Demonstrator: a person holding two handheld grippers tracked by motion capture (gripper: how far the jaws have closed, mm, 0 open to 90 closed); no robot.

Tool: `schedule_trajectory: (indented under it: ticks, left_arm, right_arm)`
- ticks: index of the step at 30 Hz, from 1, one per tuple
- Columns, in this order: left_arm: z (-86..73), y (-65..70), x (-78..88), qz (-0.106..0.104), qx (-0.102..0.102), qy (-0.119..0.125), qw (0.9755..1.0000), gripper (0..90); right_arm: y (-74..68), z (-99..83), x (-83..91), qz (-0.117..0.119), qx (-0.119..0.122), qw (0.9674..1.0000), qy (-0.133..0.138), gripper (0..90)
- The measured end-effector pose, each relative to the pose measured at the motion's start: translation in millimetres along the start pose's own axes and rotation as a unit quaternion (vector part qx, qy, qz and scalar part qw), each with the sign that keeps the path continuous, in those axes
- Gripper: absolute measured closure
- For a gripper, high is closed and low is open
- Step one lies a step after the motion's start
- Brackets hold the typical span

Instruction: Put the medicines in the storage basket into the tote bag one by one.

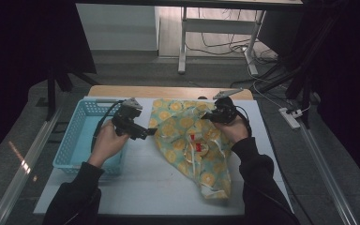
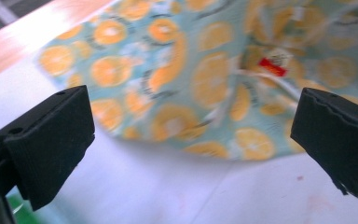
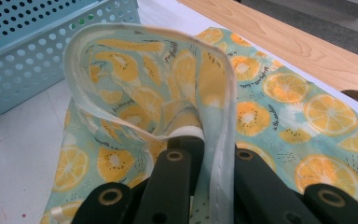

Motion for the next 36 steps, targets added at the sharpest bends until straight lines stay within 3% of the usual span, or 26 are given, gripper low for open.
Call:
schedule_trajectory:
  ticks: [6, 11, 14, 20, 27, 36]
  left_arm:
    - [-16.9, -30.8, 18.1, 0.044, 0.036, -0.014, 0.9983, 0.3]
    - [-32.9, -57.7, 26.5, 0.078, 0.071, -0.013, 0.9944, 1.5]
    - [-42.3, -71.1, 26.4, 0.083, 0.085, -0.015, 0.9928, 2.1]
    - [-55.1, -85.7, 15.4, 0.091, 0.077, -0.037, 0.9922, 1.0]
    - [-59.2, -94.9, -4.4, 0.104, 0.069, -0.077, 0.9891, 2.2]
    - [-63.3, -99.9, -28.3, 0.105, 0.054, -0.124, 0.9852, 12.4]
  right_arm:
    - [0.8, -1.0, 0.6, -0.001, -0.002, 1.0000, -0.001, 90.0]
    - [0.6, -1.1, -0.4, 0.000, -0.002, 1.0000, -0.002, 90.0]
    - [0.7, -1.3, -1.1, 0.000, -0.001, 1.0000, -0.003, 90.0]
    - [0.9, -1.8, -1.9, 0.000, -0.001, 1.0000, -0.004, 90.0]
    - [0.5, -1.9, -2.7, 0.001, 0.000, 1.0000, -0.004, 90.0]
    - [1.6, -2.7, -1.6, 0.001, -0.001, 1.0000, -0.003, 90.0]
Point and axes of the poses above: each handheld gripper's, and its own axes: x roughly backward along the jaws, z roughly out of its top, y roughly to its right, the point moved 1 cm from there along -x, roughly forward along the jaws, and after that the axes turned 1 degree about -y, right-handed, at the moved point
